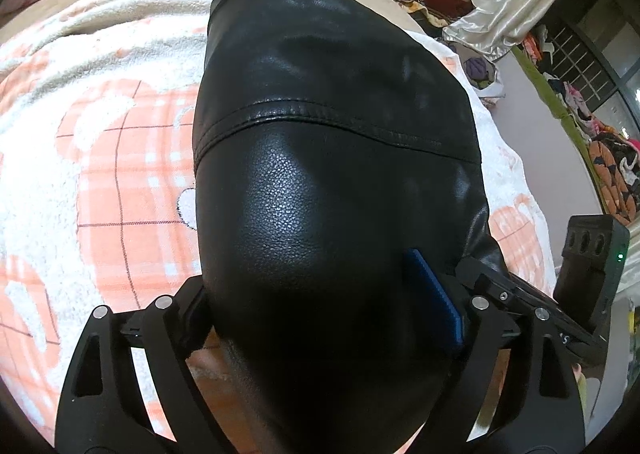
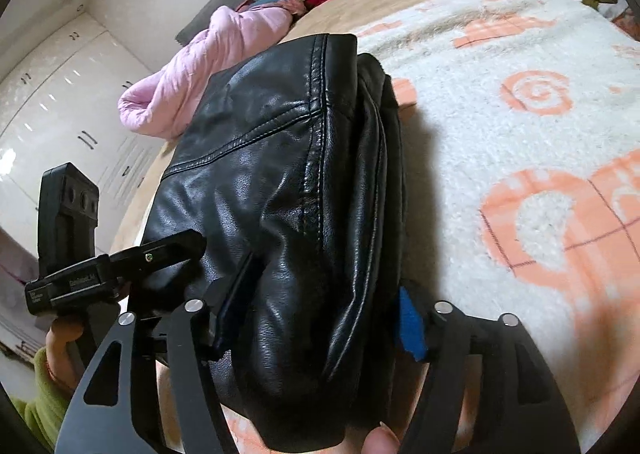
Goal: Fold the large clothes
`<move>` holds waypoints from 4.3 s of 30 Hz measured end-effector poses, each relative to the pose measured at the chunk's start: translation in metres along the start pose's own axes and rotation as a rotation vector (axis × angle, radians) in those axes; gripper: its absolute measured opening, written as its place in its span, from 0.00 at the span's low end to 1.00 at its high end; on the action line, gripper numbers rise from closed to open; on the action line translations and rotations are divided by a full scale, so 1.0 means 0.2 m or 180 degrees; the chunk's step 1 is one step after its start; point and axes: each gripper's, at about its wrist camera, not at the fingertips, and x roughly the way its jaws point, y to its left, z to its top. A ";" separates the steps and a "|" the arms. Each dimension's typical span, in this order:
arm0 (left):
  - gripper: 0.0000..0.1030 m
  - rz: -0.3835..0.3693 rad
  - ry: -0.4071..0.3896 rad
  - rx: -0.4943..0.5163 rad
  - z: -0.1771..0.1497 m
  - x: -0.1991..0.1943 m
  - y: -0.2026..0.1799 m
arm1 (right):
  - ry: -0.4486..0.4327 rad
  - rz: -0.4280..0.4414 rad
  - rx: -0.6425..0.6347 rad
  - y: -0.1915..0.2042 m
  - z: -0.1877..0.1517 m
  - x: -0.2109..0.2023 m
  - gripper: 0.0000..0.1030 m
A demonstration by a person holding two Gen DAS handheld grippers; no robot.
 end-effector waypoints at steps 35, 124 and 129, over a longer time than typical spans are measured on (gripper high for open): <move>0.91 0.0266 -0.0401 0.0314 -0.19 -0.39 -0.12 | -0.0541 -0.0579 -0.0028 0.15 -0.28 -0.35 0.93; 0.91 0.0612 -0.0931 0.0308 -0.90 -0.63 -0.16 | -0.0817 -0.1247 -0.1013 0.49 -0.90 -0.68 0.96; 0.91 0.0618 -0.0934 0.0315 -0.90 -0.63 -0.16 | -0.0815 -0.1256 -0.1006 0.49 -0.90 -0.68 0.96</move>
